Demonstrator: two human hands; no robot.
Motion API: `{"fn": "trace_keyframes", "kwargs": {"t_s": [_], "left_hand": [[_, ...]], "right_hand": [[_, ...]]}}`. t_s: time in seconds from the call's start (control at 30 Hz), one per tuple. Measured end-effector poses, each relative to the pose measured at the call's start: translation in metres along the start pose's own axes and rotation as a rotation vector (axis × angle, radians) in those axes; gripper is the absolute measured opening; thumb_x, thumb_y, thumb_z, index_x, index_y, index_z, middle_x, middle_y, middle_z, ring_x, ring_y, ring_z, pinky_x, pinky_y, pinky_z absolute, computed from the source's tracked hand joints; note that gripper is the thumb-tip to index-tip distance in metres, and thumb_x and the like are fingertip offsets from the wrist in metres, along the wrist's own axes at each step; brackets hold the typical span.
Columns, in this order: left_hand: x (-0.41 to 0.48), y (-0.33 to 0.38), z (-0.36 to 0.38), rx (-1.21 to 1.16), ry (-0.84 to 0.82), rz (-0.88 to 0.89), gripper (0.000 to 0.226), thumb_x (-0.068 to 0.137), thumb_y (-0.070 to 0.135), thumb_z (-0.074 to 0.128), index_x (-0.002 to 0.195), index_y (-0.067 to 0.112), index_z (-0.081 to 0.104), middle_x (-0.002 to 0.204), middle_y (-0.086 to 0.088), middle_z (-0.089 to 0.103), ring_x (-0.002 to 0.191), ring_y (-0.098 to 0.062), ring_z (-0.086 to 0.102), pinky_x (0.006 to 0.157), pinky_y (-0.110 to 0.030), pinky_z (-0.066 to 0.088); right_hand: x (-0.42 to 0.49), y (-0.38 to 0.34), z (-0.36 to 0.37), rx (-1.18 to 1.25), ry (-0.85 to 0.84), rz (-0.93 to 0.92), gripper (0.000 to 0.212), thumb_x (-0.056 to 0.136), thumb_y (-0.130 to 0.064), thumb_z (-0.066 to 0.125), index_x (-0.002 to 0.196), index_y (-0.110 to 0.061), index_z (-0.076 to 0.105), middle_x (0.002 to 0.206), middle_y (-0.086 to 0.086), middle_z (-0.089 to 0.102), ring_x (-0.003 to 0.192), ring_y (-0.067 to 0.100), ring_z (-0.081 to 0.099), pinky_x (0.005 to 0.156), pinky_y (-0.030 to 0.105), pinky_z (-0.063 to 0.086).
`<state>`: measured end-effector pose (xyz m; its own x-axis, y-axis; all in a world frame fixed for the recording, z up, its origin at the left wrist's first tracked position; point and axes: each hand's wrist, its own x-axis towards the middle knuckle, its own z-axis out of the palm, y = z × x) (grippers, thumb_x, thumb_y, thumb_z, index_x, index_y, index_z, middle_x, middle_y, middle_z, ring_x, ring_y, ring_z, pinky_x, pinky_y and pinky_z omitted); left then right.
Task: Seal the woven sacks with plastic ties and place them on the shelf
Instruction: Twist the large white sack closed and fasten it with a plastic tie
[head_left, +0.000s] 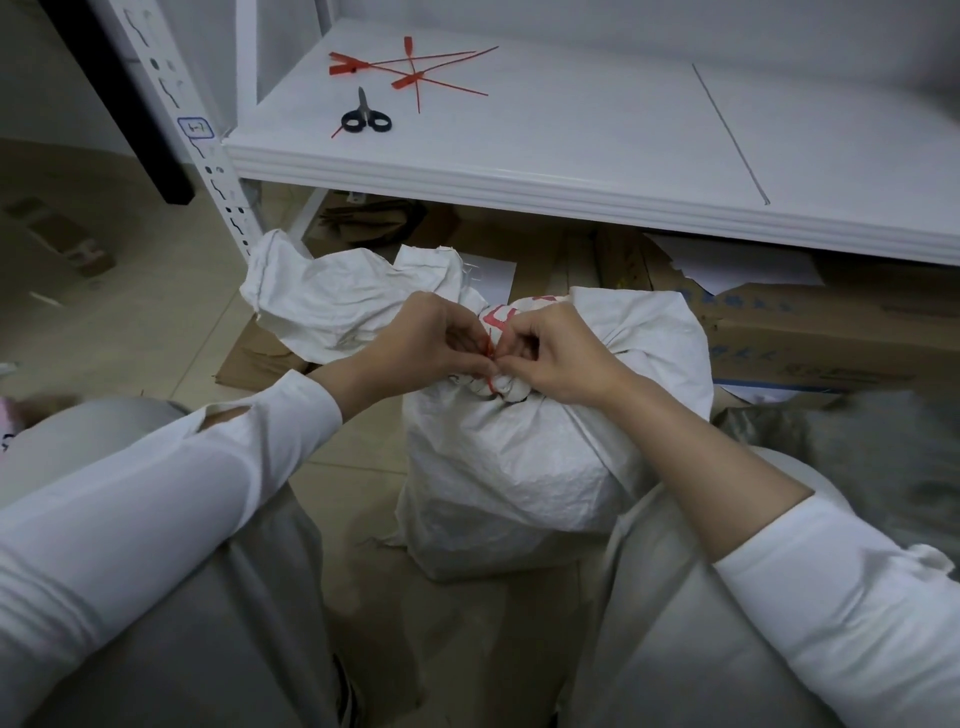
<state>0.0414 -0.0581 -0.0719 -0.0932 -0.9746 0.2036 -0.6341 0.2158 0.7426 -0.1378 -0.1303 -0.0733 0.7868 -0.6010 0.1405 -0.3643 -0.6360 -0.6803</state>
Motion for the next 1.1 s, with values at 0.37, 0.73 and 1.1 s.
{"fn": "trace_keyframes", "kwargs": {"t_s": [0.37, 0.73, 1.1], "left_hand": [[0.004, 0.012, 0.004, 0.552, -0.379, 0.002, 0.031, 0.091, 0.042, 0.061, 0.086, 0.012, 0.069, 0.066, 0.004, 0.063, 0.061, -0.013, 0.060, 0.064, -0.030, 0.049], [0.001, 0.029, 0.030, 0.122, -0.254, -0.126, 0.051, 0.102, 0.022, 0.042, 0.052, 0.017, 0.042, 0.053, 0.003, 0.046, 0.052, -0.011, 0.040, 0.058, -0.025, 0.031], [0.005, 0.031, 0.045, 0.044, -0.075, -0.187, 0.044, 0.099, 0.010, 0.042, 0.055, 0.013, 0.039, 0.056, -0.001, 0.042, 0.055, -0.013, 0.036, 0.061, -0.033, 0.032]], "right_hand": [[0.000, -0.008, -0.003, -0.066, 0.113, 0.018, 0.034, 0.082, -0.028, 0.074, 0.055, -0.024, 0.053, 0.055, -0.012, 0.050, 0.054, 0.003, 0.048, 0.055, 0.010, 0.035], [-0.016, -0.001, -0.016, -0.140, 0.214, -0.024, 0.013, 0.088, -0.011, 0.066, 0.088, -0.007, 0.077, 0.103, 0.004, 0.073, 0.099, 0.013, 0.065, 0.090, 0.028, 0.050], [0.005, 0.015, -0.013, -0.105, 0.323, 0.191, 0.016, 0.092, -0.021, 0.064, 0.091, -0.009, 0.075, 0.086, 0.001, 0.069, 0.079, 0.011, 0.062, 0.075, 0.025, 0.051]]}}
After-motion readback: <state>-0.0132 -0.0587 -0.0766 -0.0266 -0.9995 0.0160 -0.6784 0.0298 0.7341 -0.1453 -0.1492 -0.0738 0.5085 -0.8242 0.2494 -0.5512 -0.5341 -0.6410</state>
